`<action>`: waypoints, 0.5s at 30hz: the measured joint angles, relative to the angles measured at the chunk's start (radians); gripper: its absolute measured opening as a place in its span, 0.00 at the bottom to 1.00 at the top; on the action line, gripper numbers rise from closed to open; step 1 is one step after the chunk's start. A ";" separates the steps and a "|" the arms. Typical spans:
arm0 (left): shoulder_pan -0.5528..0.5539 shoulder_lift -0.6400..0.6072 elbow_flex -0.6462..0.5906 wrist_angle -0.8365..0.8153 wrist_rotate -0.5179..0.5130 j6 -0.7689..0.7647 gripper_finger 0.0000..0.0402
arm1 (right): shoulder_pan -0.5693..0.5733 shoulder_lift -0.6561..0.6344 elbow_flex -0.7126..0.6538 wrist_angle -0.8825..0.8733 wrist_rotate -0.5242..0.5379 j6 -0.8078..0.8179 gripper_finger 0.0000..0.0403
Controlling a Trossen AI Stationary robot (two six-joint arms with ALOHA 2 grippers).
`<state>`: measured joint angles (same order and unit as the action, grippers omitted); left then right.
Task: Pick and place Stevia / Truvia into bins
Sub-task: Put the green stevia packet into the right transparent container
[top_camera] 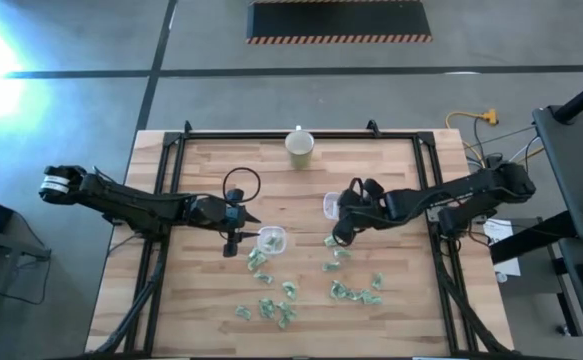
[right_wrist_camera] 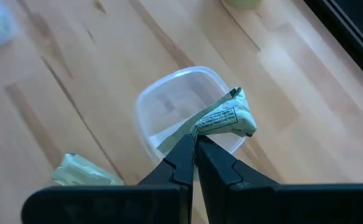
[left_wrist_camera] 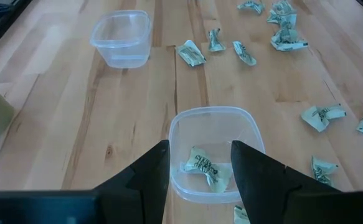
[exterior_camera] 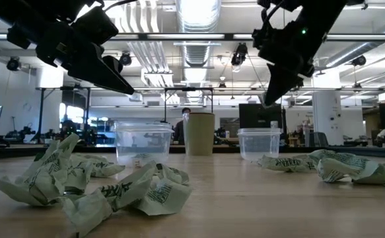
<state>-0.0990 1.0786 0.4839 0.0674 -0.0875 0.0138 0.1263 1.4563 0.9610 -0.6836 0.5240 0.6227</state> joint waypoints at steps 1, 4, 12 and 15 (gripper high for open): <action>0.000 0.000 0.000 0.000 0.000 0.000 0.39 | -0.005 0.000 -0.001 -0.001 0.000 -0.003 0.02; 0.000 0.000 0.000 -0.003 0.000 0.000 0.39 | -0.019 0.001 -0.001 0.002 0.000 -0.021 0.02; 0.000 0.000 0.000 -0.002 0.000 0.000 0.39 | -0.052 0.005 -0.004 0.027 0.000 -0.084 0.12; 0.001 0.000 0.000 -0.001 0.000 0.000 0.39 | -0.062 0.006 -0.008 0.036 0.000 -0.085 0.18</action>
<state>-0.0982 1.0786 0.4839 0.0666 -0.0875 0.0143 0.0643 1.4624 0.9532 -0.6481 0.5243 0.5377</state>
